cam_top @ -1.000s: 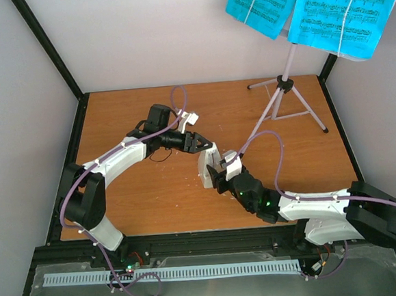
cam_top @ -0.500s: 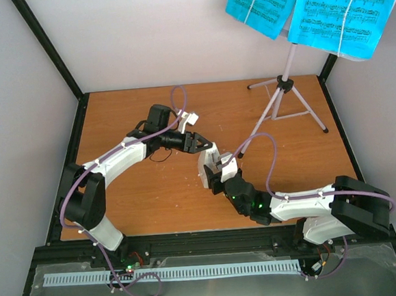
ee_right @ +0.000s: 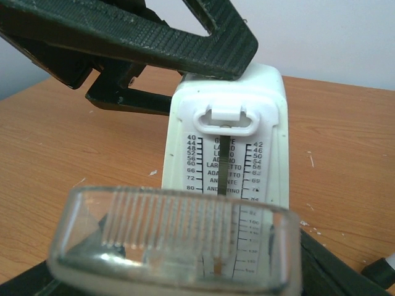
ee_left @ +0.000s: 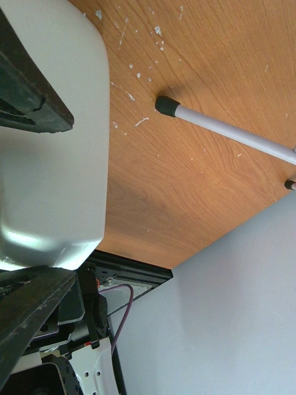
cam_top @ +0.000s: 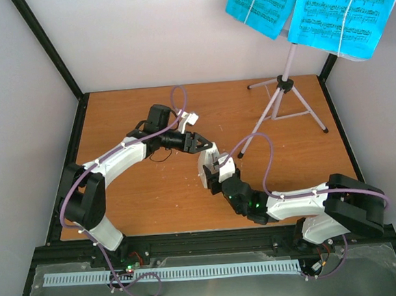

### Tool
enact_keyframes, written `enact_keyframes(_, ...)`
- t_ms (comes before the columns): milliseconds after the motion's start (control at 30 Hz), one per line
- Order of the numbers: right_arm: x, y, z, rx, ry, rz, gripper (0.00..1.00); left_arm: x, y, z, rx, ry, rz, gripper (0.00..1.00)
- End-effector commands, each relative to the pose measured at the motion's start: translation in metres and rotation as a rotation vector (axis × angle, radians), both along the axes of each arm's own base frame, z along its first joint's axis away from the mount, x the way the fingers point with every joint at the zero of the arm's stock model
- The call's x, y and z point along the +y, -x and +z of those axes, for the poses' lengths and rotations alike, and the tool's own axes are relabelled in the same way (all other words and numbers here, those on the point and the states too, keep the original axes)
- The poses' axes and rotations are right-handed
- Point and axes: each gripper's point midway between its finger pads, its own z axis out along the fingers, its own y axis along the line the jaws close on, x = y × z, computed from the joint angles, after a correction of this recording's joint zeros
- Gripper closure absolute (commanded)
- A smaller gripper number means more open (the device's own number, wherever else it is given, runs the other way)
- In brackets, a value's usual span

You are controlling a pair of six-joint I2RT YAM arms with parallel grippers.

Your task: Pack up the instrument practice props

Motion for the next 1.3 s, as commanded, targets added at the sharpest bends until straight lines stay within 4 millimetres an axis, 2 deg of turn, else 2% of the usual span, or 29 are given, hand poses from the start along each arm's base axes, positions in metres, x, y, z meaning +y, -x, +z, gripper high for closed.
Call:
enact_keyframes(0, -0.001, -0.003, 0.007, -0.021, -0.001, -0.030, 0.50, 0.001, 0.007, -0.010, 0.032, -0.028, -0.005, 0.40)
enact_keyframes(167, -0.003, -0.004, 0.002, -0.012, 0.010, -0.035, 0.49, 0.001, 0.007, -0.010, 0.030, -0.029, -0.005, 0.40)
enact_keyframes(467, 0.007, -0.006, -0.011, 0.016, 0.081, -0.014, 0.49, 0.002, 0.008, -0.012, 0.032, -0.035, -0.005, 0.41)
enact_keyframes(767, -0.010, -0.003, -0.013, 0.020, 0.092, -0.050, 0.49, 0.002, 0.007, -0.014, 0.036, -0.038, -0.002, 0.41)
enact_keyframes(1267, -0.020, -0.011, -0.021, 0.039, 0.086, -0.060, 0.50, 0.003, 0.004, -0.023, 0.042, -0.064, 0.007, 0.42)
